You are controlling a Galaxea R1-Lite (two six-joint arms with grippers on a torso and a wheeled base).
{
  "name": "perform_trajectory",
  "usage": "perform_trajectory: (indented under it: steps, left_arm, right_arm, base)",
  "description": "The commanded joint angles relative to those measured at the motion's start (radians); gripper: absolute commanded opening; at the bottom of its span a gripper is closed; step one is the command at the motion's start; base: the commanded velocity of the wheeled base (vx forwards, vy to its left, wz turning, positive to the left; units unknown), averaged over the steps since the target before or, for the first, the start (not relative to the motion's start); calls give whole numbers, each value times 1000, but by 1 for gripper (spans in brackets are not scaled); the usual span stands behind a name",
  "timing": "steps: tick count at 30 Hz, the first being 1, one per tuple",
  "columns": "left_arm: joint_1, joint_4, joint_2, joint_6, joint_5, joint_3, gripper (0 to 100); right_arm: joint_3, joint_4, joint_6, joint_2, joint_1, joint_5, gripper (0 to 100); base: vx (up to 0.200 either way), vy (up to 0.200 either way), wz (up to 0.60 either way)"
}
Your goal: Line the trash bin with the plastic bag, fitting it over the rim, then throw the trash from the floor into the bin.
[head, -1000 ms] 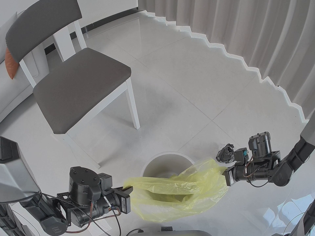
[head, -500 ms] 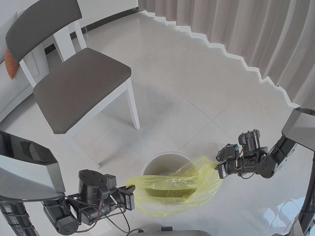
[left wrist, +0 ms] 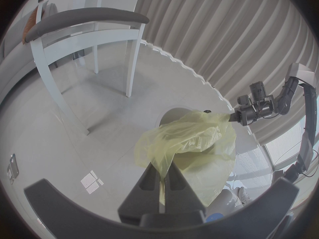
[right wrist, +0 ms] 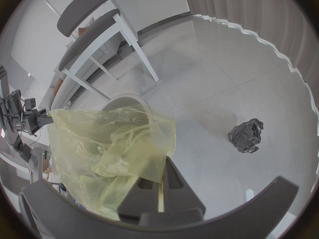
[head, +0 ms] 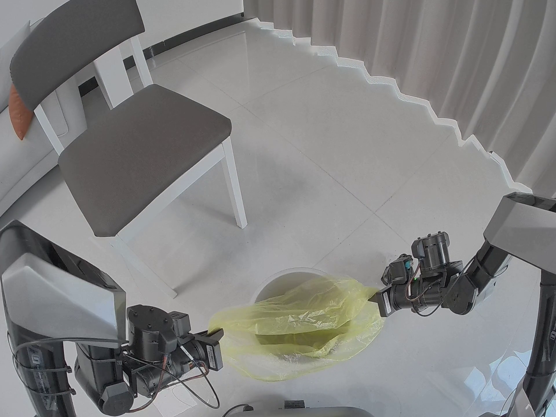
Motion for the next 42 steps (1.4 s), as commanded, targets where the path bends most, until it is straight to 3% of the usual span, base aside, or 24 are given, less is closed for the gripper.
perform_trajectory:
  steps: [1, 9, 20, 21, 33, 42]
  left_arm:
    - [4, -23, 146, 22, 9, -69, 0]
    - [31, -23, 212, 44, -2, -170, 0]
    - [83, -23, 140, 45, -13, -186, 0]
    - [83, -23, 140, 45, -14, -187, 0]
    - [77, -21, 157, 42, -13, -269, 0]
    - [82, -8, 199, 39, -13, -327, 0]
  right_arm:
    - [15, -3, -1, 14, -5, 1, 0]
    - [30, -41, 2, 16, -40, 2, 0]
    - [58, -58, -6, -6, -40, 2, 0]
    - [64, -61, -7, -6, -40, 2, 100]
    - [187, -133, -55, -122, -123, 4, 100]
    - [218, -133, -55, -246, -67, 8, 100]
  base:
    - [0, 0, 0]
    - [0, 0, 0]
    - [0, 0, 0]
    - [0, 0, 0]
    - [0, 0, 0]
    - [0, 0, 0]
